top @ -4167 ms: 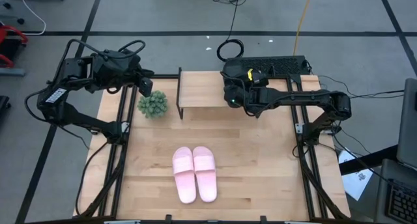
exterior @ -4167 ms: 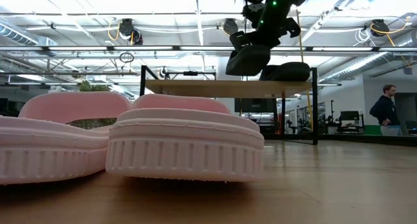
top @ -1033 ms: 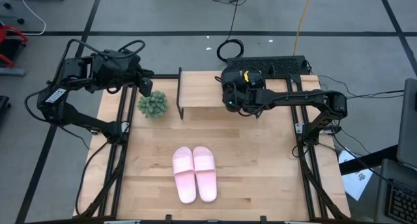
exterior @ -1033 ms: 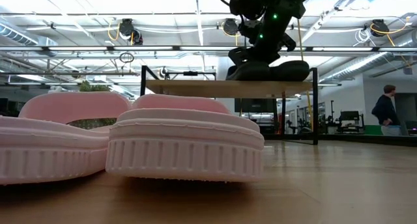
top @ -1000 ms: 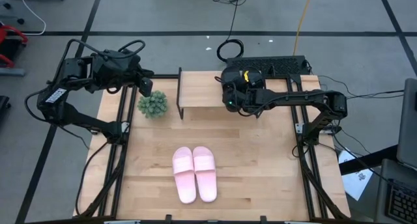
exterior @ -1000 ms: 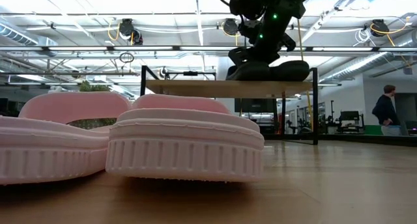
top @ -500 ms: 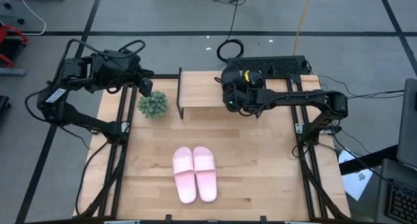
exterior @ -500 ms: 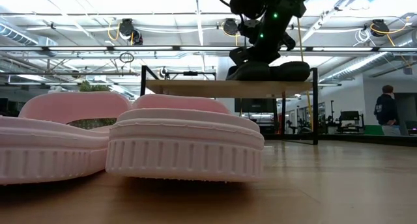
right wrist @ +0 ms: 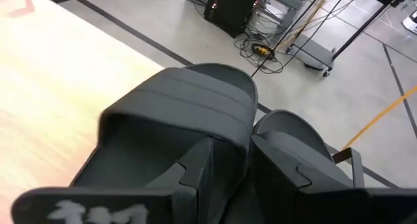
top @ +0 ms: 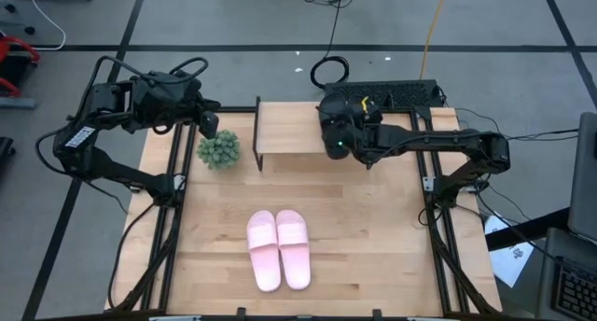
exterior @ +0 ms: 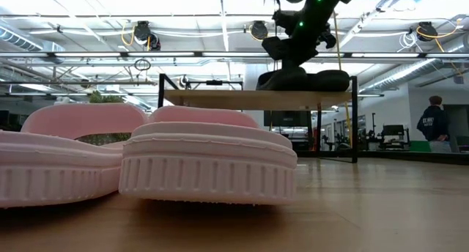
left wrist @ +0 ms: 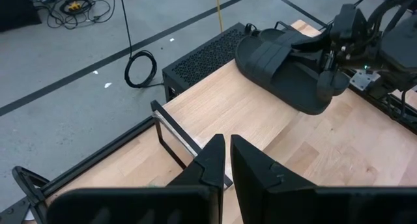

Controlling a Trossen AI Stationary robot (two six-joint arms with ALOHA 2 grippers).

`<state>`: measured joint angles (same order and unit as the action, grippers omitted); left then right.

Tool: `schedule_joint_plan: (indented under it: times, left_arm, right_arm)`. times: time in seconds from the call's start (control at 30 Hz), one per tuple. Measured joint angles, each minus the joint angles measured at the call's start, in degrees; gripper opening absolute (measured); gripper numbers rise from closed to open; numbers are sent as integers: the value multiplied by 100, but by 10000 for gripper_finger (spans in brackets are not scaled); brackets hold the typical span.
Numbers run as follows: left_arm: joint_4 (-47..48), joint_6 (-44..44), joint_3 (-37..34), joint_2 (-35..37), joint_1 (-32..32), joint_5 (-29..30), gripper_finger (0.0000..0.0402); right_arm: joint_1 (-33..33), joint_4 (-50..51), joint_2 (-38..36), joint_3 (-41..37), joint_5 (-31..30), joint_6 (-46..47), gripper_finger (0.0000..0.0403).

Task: Pick and place slides into the shelf
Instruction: Put the black slipper on the shelf, then put the left pink slipper on the shelf

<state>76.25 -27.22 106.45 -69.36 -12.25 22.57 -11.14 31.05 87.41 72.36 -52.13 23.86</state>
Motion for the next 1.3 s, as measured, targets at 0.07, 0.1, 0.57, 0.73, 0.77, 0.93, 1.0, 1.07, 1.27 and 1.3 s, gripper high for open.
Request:
schedule_joint_plan:
  times: [0.07, 0.1, 0.57, 0.73, 0.77, 0.93, 1.0, 1.07, 1.27, 1.3]
  left_arm:
    - [0, 0, 0, 0, 2, 0, 26]
    - [0, 0, 0, 0, 1, -2, 26]
    - [0, 0, 0, 0, 2, -7, 26]
    - [0, 0, 0, 0, 2, -9, 26]
    - [0, 0, 0, 0, 2, -9, 26]
    - [0, 0, 0, 0, 2, -12, 26]
    - [0, 0, 0, 0, 2, -13, 26]
    - [0, -2, 0, 0, 2, -15, 26]
    - [0, -2, 0, 0, 2, -26, 26]
    - [2, -2, 0, 0, 2, -26, 26]
  right_arm:
    - [2, 26, 0, 0, 11, -10, 89]
    - [0, 45, -1, 0, 34, 5, 89]
    - [-2, 40, -4, -76, 388, 78, 89]
    - [-4, 48, -6, -79, 680, 78, 89]
    - [-5, 48, -6, -79, 711, 83, 89]
    - [-15, 45, -6, -79, 745, 91, 89]
    - [-15, 45, -6, -79, 746, 92, 89]
    - [-15, 45, -6, -79, 746, 94, 89]
    - [-9, 45, -6, -79, 753, 113, 89]
    - [-7, 44, -6, -79, 802, 109, 89]
